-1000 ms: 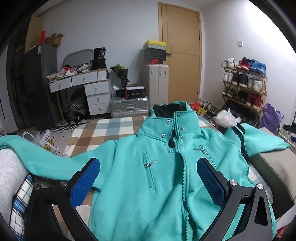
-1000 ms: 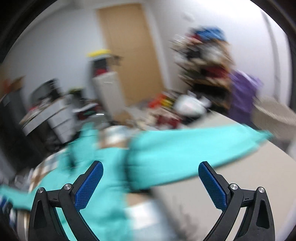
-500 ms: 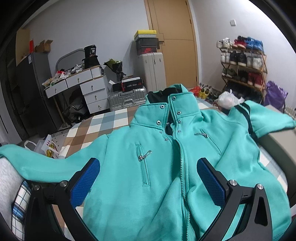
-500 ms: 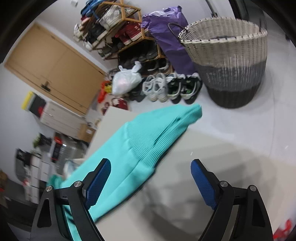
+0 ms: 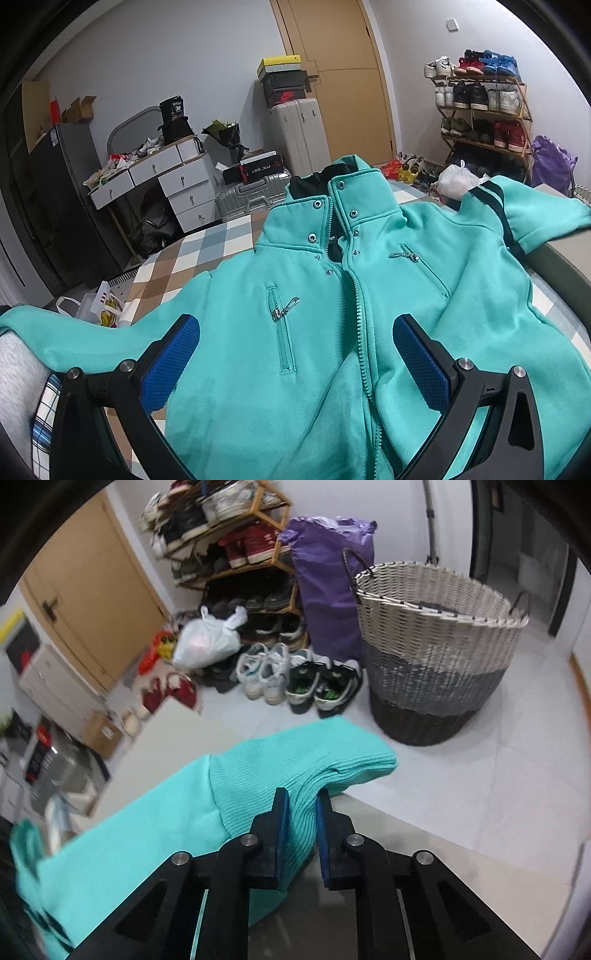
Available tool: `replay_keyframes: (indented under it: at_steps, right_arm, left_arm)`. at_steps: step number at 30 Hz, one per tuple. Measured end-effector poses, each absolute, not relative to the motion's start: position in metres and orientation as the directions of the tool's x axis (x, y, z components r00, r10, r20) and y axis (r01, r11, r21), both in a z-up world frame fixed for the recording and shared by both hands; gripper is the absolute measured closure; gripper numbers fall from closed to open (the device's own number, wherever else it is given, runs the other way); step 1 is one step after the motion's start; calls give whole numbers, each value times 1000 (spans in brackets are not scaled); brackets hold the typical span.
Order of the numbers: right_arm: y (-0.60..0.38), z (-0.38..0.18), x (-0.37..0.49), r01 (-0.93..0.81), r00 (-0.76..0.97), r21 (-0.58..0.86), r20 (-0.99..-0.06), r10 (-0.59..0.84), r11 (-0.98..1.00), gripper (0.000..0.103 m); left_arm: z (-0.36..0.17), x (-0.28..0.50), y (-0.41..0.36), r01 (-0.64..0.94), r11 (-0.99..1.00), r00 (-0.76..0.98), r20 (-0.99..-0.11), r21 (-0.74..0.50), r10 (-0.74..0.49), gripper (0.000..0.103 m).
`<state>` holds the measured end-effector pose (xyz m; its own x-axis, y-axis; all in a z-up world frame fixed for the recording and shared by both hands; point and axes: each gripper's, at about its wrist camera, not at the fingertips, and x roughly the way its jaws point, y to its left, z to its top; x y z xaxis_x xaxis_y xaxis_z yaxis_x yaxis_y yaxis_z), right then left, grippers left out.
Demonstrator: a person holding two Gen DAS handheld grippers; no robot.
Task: Fold large clothes
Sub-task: 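Grasp the teal hoodie sleeve cuff with the right gripper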
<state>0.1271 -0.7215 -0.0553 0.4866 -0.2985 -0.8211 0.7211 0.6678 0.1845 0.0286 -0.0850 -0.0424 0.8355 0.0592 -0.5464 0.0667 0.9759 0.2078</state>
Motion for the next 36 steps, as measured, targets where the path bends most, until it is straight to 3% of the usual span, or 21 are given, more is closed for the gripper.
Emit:
replay_keyframes:
  at_steps: [13,19,29,33,36]
  right_arm:
    - [-673,51,143,682,613,5,-549,-568,732,93]
    - [-630,103,156,628,690,-7,-456,-561,778,92]
    - [-401,198,166,61,933,143,-359,-6,988,92]
    - [-293,186,180,-153,893,247,-381,241,957,92]
    - [-190,140,197,-305,803,329,-415,427,894,92]
  left_arm:
    - [-40,28,-80,27,975,852,-515,219,92,1]
    - [-24,28,-53,-33,986,866,-487,165,111,1]
    - [-8,11,17,-136,991,868,-480,13,125,1]
    - [-1,-3,45,-208,978,875,-448,-4,184,1]
    - [1,-8,70,-280,960,870,-429,-26,242,1]
